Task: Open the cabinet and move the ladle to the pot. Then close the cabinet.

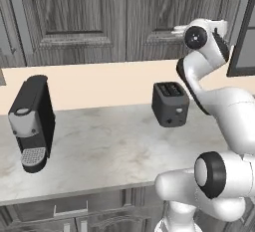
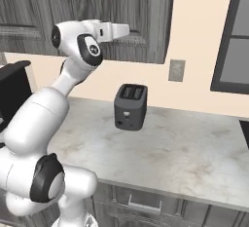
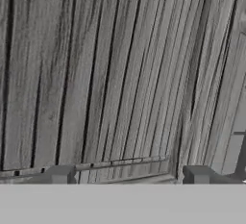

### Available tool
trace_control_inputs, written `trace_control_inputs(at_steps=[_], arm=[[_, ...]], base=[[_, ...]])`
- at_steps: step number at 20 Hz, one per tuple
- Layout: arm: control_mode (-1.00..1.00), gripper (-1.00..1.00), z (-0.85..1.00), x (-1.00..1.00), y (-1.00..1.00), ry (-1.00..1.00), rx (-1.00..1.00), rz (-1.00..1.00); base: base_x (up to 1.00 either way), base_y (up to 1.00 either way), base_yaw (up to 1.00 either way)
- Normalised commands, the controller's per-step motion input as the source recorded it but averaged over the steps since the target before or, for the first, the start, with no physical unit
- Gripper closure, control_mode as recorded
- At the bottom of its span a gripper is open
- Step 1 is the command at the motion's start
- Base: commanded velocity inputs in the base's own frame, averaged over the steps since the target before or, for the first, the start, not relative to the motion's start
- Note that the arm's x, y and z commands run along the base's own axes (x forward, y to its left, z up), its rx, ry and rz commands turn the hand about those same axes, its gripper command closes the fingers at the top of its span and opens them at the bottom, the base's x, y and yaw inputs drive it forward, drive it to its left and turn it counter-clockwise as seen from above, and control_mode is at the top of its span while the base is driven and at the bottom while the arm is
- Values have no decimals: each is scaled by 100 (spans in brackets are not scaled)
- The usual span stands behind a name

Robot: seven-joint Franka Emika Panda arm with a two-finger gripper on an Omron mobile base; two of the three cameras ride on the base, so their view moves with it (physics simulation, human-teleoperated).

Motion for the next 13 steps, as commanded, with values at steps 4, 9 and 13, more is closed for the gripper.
trace_control_inputs(at_steps=[4, 9, 13], arm=[[-100, -100, 0, 83, -69, 12, 21, 36], [-100, -100, 0, 69, -57, 11, 19, 35], [-100, -100, 0, 45, -49, 9, 17, 37]], base=[[0, 0, 0], [0, 0, 0], [0, 0, 0]])
